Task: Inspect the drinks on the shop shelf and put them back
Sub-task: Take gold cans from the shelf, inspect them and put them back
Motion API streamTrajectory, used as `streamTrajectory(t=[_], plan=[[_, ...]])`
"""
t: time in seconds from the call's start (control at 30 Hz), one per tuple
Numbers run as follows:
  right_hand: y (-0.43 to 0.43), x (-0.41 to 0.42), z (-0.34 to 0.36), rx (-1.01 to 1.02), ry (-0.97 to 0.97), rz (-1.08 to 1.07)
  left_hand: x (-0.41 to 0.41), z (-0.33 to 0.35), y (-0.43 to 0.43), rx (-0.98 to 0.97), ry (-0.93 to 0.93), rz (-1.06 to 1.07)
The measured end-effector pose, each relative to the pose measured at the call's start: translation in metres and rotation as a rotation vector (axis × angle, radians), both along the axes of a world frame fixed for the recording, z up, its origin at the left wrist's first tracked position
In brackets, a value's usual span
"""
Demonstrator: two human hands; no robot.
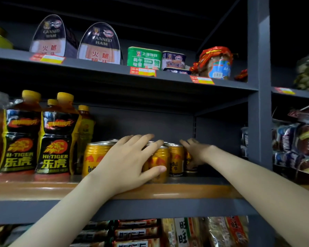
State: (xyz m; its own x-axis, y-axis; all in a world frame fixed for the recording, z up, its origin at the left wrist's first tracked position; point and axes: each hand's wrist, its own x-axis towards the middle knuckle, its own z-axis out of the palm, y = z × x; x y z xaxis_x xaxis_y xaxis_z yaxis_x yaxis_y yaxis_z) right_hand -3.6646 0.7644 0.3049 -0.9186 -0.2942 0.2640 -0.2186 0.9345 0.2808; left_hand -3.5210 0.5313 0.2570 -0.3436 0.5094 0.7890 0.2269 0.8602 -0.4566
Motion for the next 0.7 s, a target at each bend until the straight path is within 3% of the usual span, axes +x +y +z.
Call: streamTrajectory(t=[0.4, 0.53, 0.7], plan=[[0.0, -0.044, 0.002, 0.021, -0.056, 0.001, 0.002, 0.0, -0.002, -0.075, 0.0, 0.055], [-0.008, -0.038, 0.006, 0.114, 0.021, -0.058, 0.003, -0.003, -0.001, -0.043, -0.021, 0.084], [-0.015, 0.02, 0.031, -0.213, 0.051, 0.064, 0.005, -0.003, 0.001, -0.053, -0.038, 0.102]])
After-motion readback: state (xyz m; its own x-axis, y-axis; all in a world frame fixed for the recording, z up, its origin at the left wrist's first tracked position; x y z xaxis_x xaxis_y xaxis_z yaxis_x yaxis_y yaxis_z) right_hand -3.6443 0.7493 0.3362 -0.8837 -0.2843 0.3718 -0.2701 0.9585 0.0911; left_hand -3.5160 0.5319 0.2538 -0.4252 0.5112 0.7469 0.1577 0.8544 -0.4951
